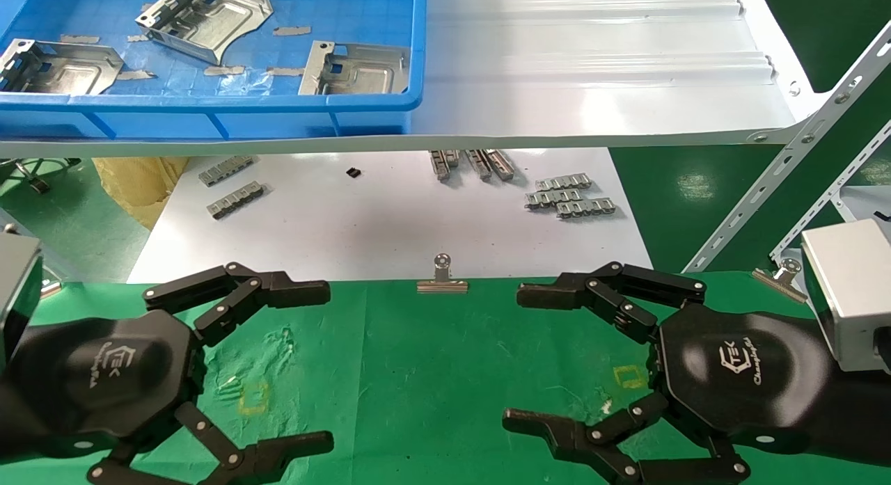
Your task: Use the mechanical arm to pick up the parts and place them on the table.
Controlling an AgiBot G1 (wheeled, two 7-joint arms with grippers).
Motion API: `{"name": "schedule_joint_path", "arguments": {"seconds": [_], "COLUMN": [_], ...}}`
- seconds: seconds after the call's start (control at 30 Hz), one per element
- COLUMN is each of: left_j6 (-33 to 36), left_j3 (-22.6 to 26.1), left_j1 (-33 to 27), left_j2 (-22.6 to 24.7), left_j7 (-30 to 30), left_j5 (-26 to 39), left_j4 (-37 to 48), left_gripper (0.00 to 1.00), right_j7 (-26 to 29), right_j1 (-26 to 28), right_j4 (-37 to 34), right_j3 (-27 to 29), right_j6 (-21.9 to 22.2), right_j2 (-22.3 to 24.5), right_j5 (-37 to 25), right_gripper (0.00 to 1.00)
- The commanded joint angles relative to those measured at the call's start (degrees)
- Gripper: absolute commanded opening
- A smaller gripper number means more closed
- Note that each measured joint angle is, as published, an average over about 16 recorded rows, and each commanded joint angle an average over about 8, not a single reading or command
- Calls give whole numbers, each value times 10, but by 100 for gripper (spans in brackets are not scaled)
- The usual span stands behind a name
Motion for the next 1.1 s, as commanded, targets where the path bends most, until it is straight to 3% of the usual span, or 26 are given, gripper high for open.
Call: {"name": "schedule_joint_path", "arguments": {"seconds": [0.03,0.97,1.1], "left_j6": [0,0,-6], "left_j3": [0,-1,-1], "left_j1": [0,-1,-24], "left_j2": [0,0,8], "left_j7": [0,0,-6], "left_j5": [0,-1,2], "left_j4": [0,-1,-3], "left_gripper": [100,100,100], "right_j7": [0,0,0], "right_j1": [0,0,0], "right_j4": [0,0,0], "right_j3": [0,0,0], "right_j6": [0,0,0], "right_j2": [0,0,0], "right_j5": [0,0,0], "right_gripper": [0,0,0]}}
